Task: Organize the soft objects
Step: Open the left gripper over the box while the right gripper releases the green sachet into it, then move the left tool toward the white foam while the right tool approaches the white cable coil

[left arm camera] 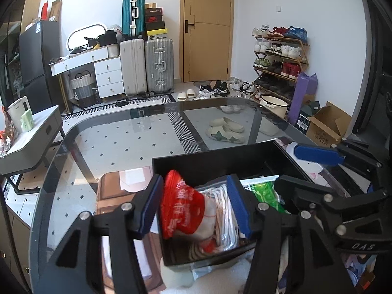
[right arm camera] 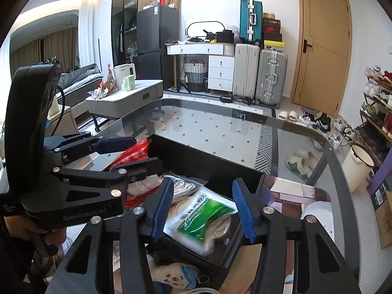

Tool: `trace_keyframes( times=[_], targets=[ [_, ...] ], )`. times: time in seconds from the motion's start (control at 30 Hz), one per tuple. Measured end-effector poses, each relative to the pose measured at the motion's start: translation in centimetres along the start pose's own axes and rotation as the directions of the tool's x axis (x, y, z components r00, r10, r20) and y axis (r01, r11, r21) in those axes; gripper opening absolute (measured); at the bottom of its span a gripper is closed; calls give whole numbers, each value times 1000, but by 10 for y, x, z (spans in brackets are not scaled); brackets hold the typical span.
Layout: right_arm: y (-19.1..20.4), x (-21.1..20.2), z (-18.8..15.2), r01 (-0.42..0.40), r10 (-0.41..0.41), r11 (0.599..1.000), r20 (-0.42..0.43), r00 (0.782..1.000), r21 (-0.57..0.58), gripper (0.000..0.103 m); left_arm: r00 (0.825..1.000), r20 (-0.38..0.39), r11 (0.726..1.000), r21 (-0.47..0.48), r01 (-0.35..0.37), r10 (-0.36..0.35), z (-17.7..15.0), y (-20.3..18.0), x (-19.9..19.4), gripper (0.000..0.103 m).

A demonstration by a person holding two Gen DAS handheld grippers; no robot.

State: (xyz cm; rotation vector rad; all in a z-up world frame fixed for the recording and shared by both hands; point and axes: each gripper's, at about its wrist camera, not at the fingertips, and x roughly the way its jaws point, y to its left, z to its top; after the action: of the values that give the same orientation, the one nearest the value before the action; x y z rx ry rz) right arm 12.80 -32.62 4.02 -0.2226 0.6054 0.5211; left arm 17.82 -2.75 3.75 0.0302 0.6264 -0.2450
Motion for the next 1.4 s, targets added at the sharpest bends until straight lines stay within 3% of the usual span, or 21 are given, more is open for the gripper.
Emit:
trace_keyframes(
  times=[0.07,0.1,0.2,0.27,0.7,1.4],
  targets=[
    [1,-8,-1,0,0,1000,9,1000,3,79,1000,-8,1000,-7,8,-8,-2,2,-5,56],
    [0,-15,-3,7,-7,1000,27,1000,5,84,1000,-15,1000,-8,15,-15,-2,3,-7,60],
    [1,-29,-7,18,-19,1000,49,999,14,93,1000,-20,1000,4,6,-6,-8,3,-17,93],
    [3,-38,-11,26,-27,1000,50,998,16,101,999,24,999,24,-34,33,-12,1,-29,98],
    [14,-65,-42,24,-24,998,-7,1000,65,103,998,34,998,-27,-59,60,-38,10,-66,101],
    [39,-66,-83,10,7,989,-117,993,144,103,995,-14,992,-79,-100,99,-70,18,-71,102]
  ],
)
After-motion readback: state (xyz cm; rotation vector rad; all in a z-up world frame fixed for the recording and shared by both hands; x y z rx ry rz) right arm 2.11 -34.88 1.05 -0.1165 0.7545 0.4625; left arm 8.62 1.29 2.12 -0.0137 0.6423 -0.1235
